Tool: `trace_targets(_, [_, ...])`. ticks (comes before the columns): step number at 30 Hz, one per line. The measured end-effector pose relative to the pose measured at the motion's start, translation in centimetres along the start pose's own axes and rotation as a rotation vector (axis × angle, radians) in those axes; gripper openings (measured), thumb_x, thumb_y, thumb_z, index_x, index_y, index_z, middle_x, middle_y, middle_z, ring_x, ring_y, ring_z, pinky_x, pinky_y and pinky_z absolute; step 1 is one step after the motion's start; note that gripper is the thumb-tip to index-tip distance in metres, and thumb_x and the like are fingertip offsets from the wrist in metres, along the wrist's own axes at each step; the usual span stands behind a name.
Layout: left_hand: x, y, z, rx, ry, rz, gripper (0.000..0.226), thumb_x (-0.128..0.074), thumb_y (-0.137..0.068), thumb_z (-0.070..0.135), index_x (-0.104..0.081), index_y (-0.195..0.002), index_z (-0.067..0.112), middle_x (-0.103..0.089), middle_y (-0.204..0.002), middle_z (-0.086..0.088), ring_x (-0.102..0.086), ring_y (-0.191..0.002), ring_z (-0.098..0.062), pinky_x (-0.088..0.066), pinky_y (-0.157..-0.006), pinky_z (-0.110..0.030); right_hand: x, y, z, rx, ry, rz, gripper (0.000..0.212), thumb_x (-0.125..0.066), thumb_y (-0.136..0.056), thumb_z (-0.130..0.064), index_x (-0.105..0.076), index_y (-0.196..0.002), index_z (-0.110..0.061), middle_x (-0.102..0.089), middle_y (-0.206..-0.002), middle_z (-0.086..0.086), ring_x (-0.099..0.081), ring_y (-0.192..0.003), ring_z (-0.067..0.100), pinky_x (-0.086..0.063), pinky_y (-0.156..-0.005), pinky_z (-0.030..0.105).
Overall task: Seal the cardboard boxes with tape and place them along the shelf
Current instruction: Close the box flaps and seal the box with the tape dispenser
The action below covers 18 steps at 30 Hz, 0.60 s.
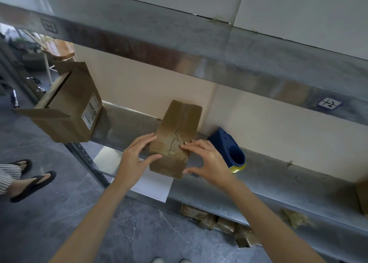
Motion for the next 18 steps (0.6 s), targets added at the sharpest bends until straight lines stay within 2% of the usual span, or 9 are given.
trace_targets(3, [2.1, 0.1, -1.3, 0.066, 0.004, 0.131, 0.049, -0.077, -0.080, 0.021, -0.062, -0.127, 0.016, -0.063, -0.121, 0.007, -0.060, -0.106, -0.001, -0.049, -0.093, -0.014, -0.2, -0.7, -1.4, 0.062, 0.015, 0.046, 0.054, -0.081, -0.077, -0.020, -0.064, -0.128, -0.026, -0.063, -0.118, -0.010, -0.049, -0.112, 0.010, -0.041, -0.098, 0.024])
trace_targets(5, [3.0, 0.2, -1.8, 0.117, -0.001, 0.222, 0.042, -0.077, -0.083, 0.014, -0.064, -0.123, 0.015, -0.067, -0.116, 0.002, -0.062, -0.102, -0.005, -0.054, -0.092, -0.023, -0.3, -1.2, -2.2, 0.079, -0.005, 0.102, 0.045, -0.079, -0.079, -0.008, -0.070, -0.120, -0.023, -0.066, -0.109, -0.007, -0.053, -0.104, 0.011, -0.046, -0.092, 0.027])
trace_targets(7, [3.0, 0.2, -1.9, 0.153, 0.012, 0.249, 0.036, -0.075, -0.085, 0.011, -0.065, -0.120, 0.015, -0.067, -0.115, 0.002, -0.063, -0.104, -0.008, -0.055, -0.092, -0.037, -0.5, -1.7, -2.6, 0.079, -0.012, 0.139, 0.039, -0.078, -0.078, -0.007, -0.072, -0.115, -0.021, -0.066, -0.103, -0.005, -0.054, -0.099, 0.013, -0.048, -0.087, 0.031])
trace_targets(9, [2.4, 0.2, -1.9, 0.191, 0.064, 0.257, 0.037, -0.073, -0.087, 0.014, -0.062, -0.122, 0.018, -0.064, -0.120, 0.002, -0.061, -0.110, -0.011, -0.054, -0.094, -0.044, -0.7, -2.1, -2.9, 0.087, -0.003, 0.165, 0.038, -0.079, -0.077, -0.009, -0.073, -0.113, -0.020, -0.066, -0.101, -0.004, -0.055, -0.097, 0.014, -0.050, -0.084, 0.034])
trace_targets(11, [1.7, 0.4, -1.9, 0.240, 0.104, 0.276, 0.044, -0.073, -0.087, 0.029, -0.057, -0.127, 0.021, -0.057, -0.126, 0.005, -0.055, -0.117, -0.012, -0.051, -0.098, -0.043, -0.9, -2.3, -3.1, 0.098, -0.001, 0.188, 0.038, -0.080, -0.077, -0.009, -0.073, -0.113, -0.019, -0.066, -0.101, -0.002, -0.055, -0.095, 0.015, -0.050, -0.082, 0.035])
trace_targets(13, [0.8, 0.4, -1.7, 0.266, 0.079, 0.278, 0.066, -0.074, -0.080, 0.048, -0.049, -0.136, 0.023, -0.048, -0.134, 0.007, -0.048, -0.123, -0.010, -0.046, -0.101, -0.034, -1.0, -2.6, -3.3, 0.114, -0.007, 0.201, 0.038, -0.080, -0.076, -0.009, -0.073, -0.112, -0.018, -0.066, -0.101, -0.002, -0.055, -0.094, 0.015, -0.050, -0.081, 0.035])
trace_targets(15, [0.0, 0.4, -1.4, 0.268, 0.027, 0.273, 0.081, -0.076, -0.077, 0.051, -0.039, -0.144, 0.020, -0.039, -0.141, 0.005, -0.042, -0.130, -0.010, -0.041, -0.103, -0.030, -1.1, -2.9, -3.4, 0.120, 0.005, 0.187, 0.038, -0.080, -0.077, -0.009, -0.073, -0.113, -0.018, -0.066, -0.104, -0.002, -0.056, -0.097, 0.016, -0.050, -0.084, 0.036])
trace_targets(18, [-0.3, 0.4, -1.7, 0.273, 0.019, 0.281, 0.086, -0.077, -0.080, 0.045, -0.033, -0.149, 0.019, -0.035, -0.147, 0.005, -0.038, -0.132, -0.007, -0.039, -0.104, -0.027, -0.9, -3.4, -2.6, 0.100, 0.108, 0.152, 0.046, -0.082, -0.075, -0.010, -0.069, -0.118, -0.020, -0.063, -0.117, -0.001, -0.057, -0.110, 0.020, -0.049, -0.092, 0.044])
Point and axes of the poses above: each hand's wrist, its own y-axis away from the middle knuckle, its own x-axis out of the back of the hand, z = x × y, the point moved 9 cm from there along -y, towards the middle knuckle
